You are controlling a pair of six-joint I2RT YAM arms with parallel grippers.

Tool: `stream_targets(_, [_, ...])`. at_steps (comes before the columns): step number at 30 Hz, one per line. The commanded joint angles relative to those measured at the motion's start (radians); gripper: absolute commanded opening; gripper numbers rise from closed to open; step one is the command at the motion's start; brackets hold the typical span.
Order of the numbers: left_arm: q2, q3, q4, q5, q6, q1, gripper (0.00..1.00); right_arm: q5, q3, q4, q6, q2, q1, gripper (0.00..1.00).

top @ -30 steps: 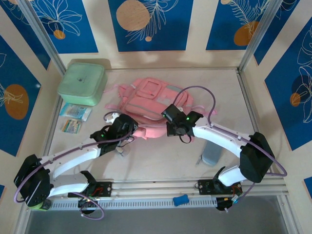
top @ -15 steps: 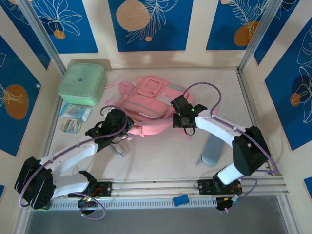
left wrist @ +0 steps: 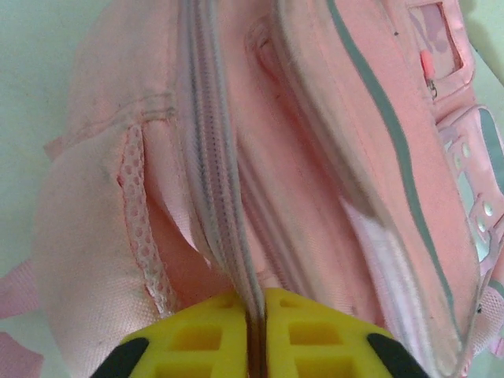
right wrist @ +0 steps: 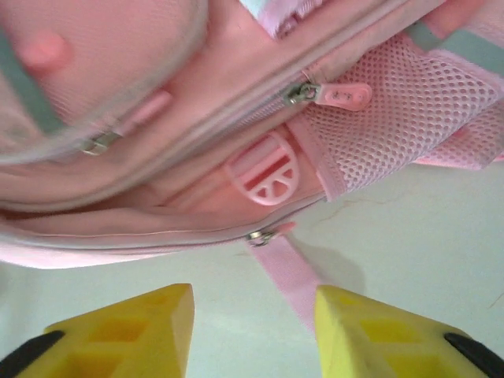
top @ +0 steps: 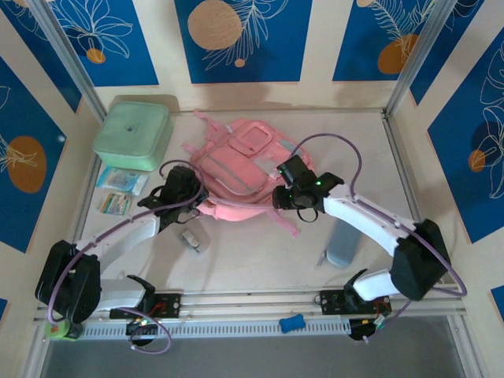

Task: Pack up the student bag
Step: Zip the student bag at the center of the table.

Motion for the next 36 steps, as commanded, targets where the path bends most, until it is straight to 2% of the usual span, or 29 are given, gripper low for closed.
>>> stream_targets(1, [-0.086, 0.044, -0.046, -0.022, 0.081, 0.01, 0.24, -0.166, -0.025, 0.008, 0.032, -0.073, -0.064, 0.54])
stream_targets(4, [-0.159, 0.0, -0.04, -0.01, 0.068, 0.008, 0.32, -0.24, -0.022, 0.009, 0.062, -0.076, -0.145, 0.55])
stream_targets(7, [-0.184, -0.006, -0.061, 0.018, 0.053, -0.009, 0.33, -0.241, -0.012, 0.017, 0.061, -0.048, -0.173, 0.56])
stream_targets(11, [-0.142, 0.004, -0.018, 0.036, 0.03, -0.093, 0.35, -0.267, 0.02, 0.016, 0.062, 0.031, -0.178, 0.55])
stream_targets(13, [-0.107, 0.015, -0.008, 0.033, 0.004, -0.141, 0.37, -0.218, 0.019, 0.012, 0.063, 0.058, -0.154, 0.51])
stream_targets(16, [-0.091, -0.02, 0.039, 0.018, -0.133, -0.222, 0.41, -0.195, -0.015, 0.013, 0.056, 0.079, -0.137, 0.5])
stream_targets(19, [-0.124, -0.072, 0.046, -0.129, -0.254, -0.308, 0.5, -0.172, -0.079, 0.043, 0.042, 0.078, -0.128, 0.5])
stream_targets(23, [-0.12, -0.174, 0.155, -0.164, -0.391, -0.316, 0.58, -0.168, -0.139, 0.11, 0.025, 0.087, -0.107, 0.5])
stream_targets(25, [-0.08, -0.165, 0.159, -0.153, -0.44, -0.316, 0.66, -0.142, -0.133, 0.115, 0.016, 0.106, -0.085, 0.51])
stream_targets(29, [-0.003, -0.136, 0.163, -0.176, -0.498, -0.316, 0.71, -0.109, -0.095, 0.107, 0.002, 0.171, -0.056, 0.51])
stream_targets(33, [0.042, -0.114, 0.147, -0.242, -0.499, -0.314, 0.63, -0.091, -0.061, 0.117, -0.015, 0.221, -0.035, 0.52])
stream_targets(36, [0.068, -0.088, 0.079, -0.255, -0.493, -0.307, 0.49, -0.075, -0.027, 0.11, -0.018, 0.254, -0.041, 0.53])
